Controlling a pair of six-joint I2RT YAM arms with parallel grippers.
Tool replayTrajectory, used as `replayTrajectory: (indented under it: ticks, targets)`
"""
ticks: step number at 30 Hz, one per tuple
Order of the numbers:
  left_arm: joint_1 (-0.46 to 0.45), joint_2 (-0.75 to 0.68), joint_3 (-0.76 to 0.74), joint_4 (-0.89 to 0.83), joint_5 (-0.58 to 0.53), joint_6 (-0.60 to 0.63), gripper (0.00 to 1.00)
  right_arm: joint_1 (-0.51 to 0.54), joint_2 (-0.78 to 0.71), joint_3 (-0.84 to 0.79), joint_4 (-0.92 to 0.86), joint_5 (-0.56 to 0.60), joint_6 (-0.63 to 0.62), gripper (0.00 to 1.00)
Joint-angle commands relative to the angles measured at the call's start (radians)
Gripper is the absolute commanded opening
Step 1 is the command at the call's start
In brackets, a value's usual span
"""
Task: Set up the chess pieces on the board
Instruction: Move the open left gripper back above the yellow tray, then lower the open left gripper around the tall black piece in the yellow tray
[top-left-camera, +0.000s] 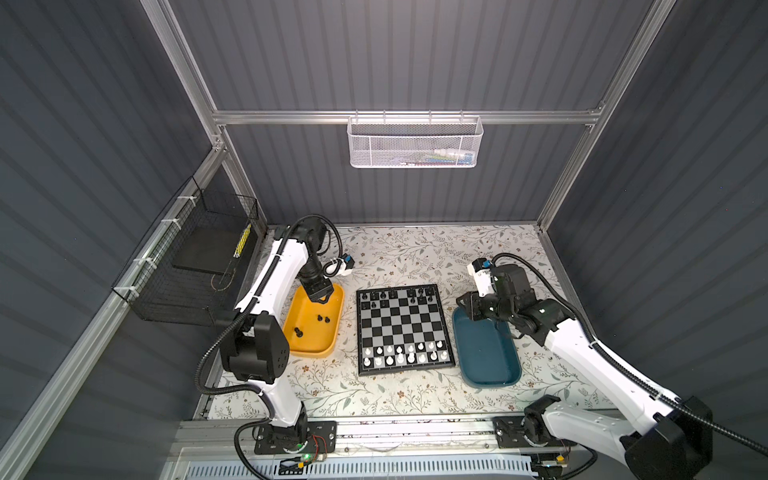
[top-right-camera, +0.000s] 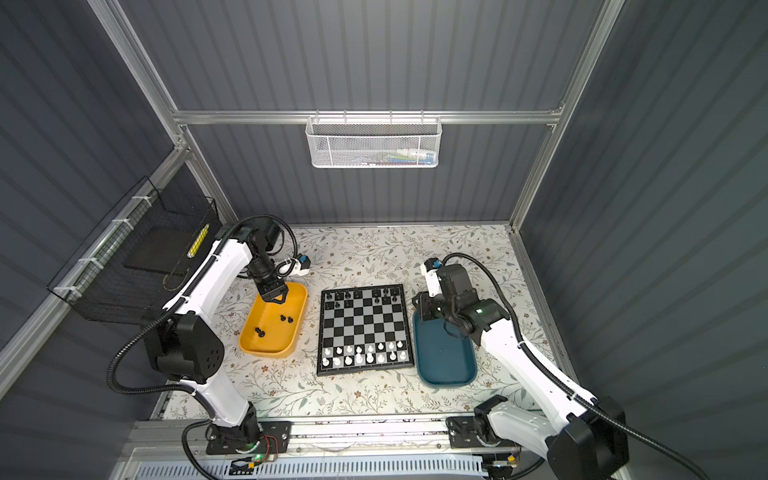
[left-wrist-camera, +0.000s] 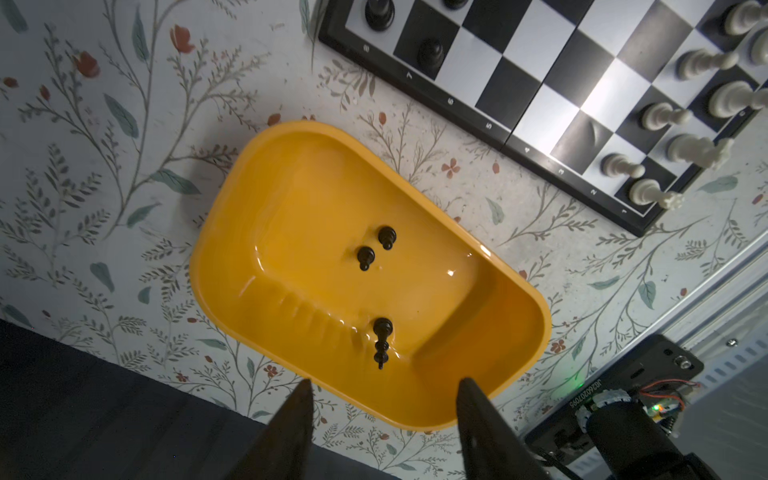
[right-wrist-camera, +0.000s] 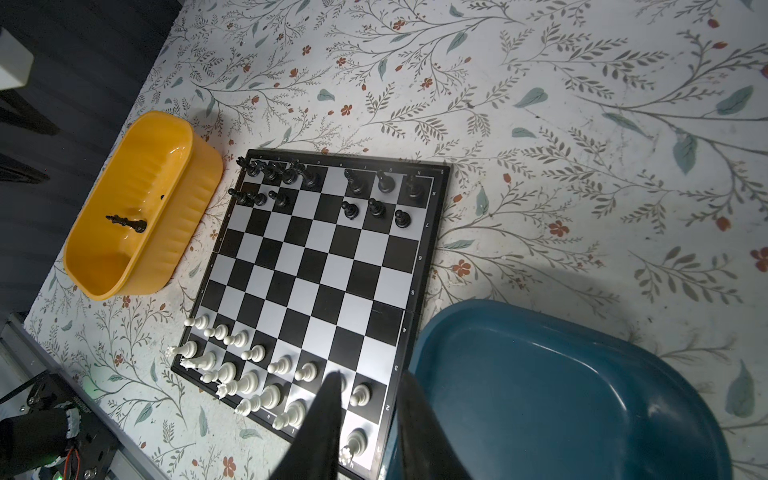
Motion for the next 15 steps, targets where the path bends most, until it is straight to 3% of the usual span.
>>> replayTrajectory:
  ticks: [1, 7, 15]
  targets:
    - [0.058, -0.031, -0.063, -0.010, 0.019, 0.041, 0.55, -0.005, 0.003, -0.011, 0.076, -0.025, 0.007, 0.27]
    - [0.116, -0.059, -0.192, 0.054, -0.003, 0.060, 0.54, -0.004, 0.077, 0.004, 0.084, -0.045, -0.010, 0.27]
    - [0.117, -0.055, -0.293, 0.105, -0.017, 0.069, 0.51, -0.005, 0.088, -0.001, 0.091, -0.046, -0.009, 0.27]
